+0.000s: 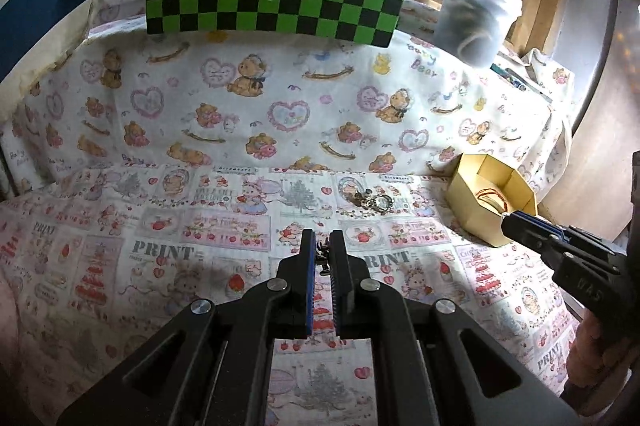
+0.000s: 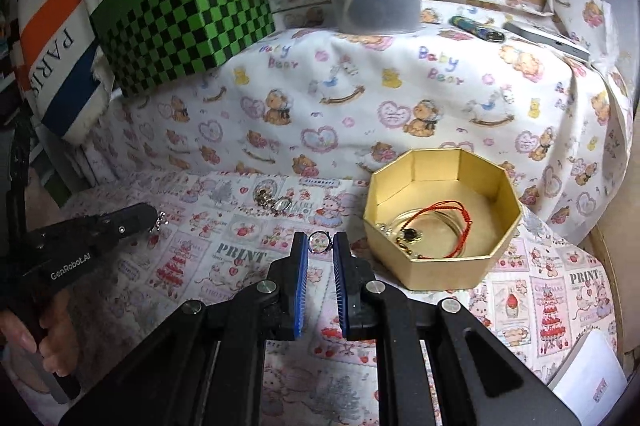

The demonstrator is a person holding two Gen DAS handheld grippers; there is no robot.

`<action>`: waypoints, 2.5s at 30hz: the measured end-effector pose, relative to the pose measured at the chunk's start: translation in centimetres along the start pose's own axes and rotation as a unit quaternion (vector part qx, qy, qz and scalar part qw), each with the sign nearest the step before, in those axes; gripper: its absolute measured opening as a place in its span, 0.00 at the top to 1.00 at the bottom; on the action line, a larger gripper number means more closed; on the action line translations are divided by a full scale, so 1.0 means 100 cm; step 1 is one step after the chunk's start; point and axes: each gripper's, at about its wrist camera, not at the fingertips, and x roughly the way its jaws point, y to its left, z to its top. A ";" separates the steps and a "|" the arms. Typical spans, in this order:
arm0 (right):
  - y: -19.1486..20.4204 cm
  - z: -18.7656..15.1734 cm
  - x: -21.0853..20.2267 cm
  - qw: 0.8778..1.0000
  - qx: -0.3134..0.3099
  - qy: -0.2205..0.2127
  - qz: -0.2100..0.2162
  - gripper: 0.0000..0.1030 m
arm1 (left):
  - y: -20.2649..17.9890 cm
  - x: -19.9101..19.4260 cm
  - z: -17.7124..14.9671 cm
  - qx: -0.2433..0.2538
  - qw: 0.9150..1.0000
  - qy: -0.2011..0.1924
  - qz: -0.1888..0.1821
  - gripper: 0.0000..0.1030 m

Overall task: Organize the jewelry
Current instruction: 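Carry the charm and ring over the yellow box and open both grippers, then move the right gripper to the silver keyring cluster on the cloth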

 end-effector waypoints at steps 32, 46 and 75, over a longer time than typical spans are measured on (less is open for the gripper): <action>-0.084 0.011 -0.007 0.996 0.069 -0.027 -0.047 0.87 | -0.158 0.076 0.046 0.049 0.984 0.056 -0.165 0.94; -0.085 0.011 -0.010 0.995 0.084 -0.045 -0.015 0.63 | -0.141 0.009 0.044 0.091 0.990 -0.057 -0.096 0.39; -0.042 0.004 -0.031 0.994 0.025 -0.101 -0.040 0.37 | -0.033 -0.059 0.005 0.049 0.983 -0.175 0.029 0.01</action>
